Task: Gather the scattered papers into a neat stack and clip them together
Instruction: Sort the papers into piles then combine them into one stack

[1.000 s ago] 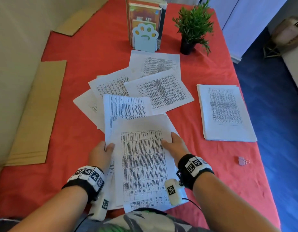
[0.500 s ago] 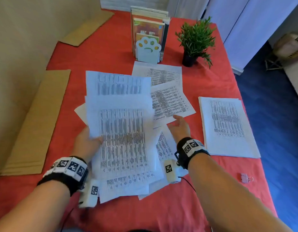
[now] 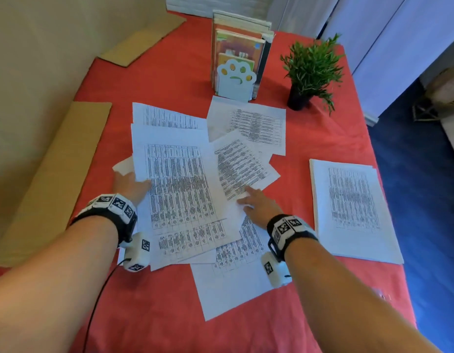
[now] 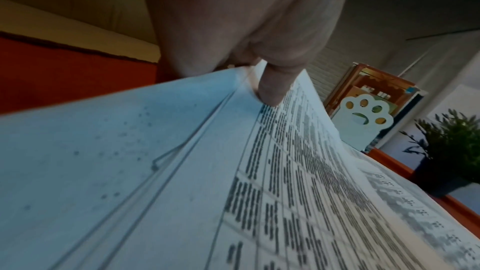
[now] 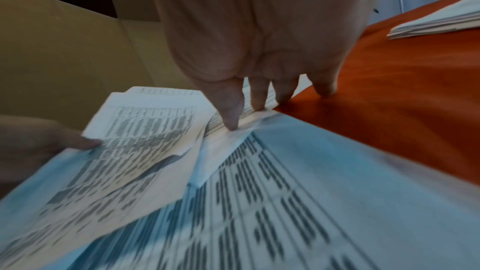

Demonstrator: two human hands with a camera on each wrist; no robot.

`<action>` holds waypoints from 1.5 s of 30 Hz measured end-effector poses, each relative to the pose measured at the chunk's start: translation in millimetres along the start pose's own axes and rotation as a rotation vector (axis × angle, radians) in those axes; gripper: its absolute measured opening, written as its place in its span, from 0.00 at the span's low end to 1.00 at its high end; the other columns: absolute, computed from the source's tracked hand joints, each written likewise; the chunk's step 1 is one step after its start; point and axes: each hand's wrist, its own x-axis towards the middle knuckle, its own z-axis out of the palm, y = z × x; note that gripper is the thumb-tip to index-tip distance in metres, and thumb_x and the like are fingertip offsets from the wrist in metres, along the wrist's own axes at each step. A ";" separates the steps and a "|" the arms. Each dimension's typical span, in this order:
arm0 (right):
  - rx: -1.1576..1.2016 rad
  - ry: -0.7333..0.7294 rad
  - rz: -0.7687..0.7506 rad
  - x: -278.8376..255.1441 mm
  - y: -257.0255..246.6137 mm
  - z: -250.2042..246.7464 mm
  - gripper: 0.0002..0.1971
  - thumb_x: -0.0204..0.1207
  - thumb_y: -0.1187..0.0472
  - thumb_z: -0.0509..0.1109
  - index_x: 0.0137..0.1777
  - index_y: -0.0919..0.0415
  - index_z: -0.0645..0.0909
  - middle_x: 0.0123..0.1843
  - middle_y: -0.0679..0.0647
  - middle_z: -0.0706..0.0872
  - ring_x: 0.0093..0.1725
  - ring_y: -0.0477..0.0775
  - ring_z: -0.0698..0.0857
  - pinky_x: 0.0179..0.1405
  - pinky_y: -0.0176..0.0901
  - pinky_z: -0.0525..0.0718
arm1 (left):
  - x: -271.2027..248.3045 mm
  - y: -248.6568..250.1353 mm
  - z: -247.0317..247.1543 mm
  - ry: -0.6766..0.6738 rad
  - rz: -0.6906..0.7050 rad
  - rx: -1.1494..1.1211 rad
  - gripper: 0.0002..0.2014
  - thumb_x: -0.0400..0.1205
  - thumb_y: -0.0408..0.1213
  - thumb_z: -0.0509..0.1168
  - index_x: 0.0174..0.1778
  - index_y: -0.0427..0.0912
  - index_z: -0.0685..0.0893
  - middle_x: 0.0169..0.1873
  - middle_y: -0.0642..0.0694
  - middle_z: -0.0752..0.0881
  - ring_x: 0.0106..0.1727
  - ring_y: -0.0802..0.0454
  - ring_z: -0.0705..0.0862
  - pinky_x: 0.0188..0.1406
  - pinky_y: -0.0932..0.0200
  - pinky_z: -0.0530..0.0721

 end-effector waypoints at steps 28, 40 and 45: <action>0.058 0.190 0.284 -69.4 1.2 42.2 0.31 0.76 0.62 0.65 0.78 0.40 0.64 0.84 0.44 0.54 0.82 0.58 0.55 0.78 0.63 0.61 | -98.4 -27.8 42.9 0.042 0.298 0.022 0.16 0.81 0.34 0.64 0.62 0.28 0.80 0.74 0.36 0.64 0.64 0.41 0.74 0.65 0.53 0.75; 0.317 0.250 0.334 -75.5 0.5 33.4 0.35 0.79 0.50 0.65 0.83 0.53 0.56 0.79 0.58 0.67 0.78 0.64 0.64 0.76 0.57 0.62 | -112.4 -9.2 71.5 -0.136 0.282 0.020 0.08 0.84 0.38 0.60 0.57 0.40 0.76 0.45 0.43 0.85 0.41 0.45 0.84 0.42 0.49 0.86; 0.463 0.254 0.376 -75.6 6.3 35.0 0.40 0.74 0.53 0.68 0.83 0.55 0.54 0.78 0.60 0.64 0.77 0.63 0.67 0.77 0.61 0.68 | -125.5 -5.1 78.1 -0.255 0.253 -0.159 0.23 0.79 0.38 0.69 0.68 0.44 0.69 0.53 0.50 0.80 0.47 0.48 0.83 0.39 0.62 0.80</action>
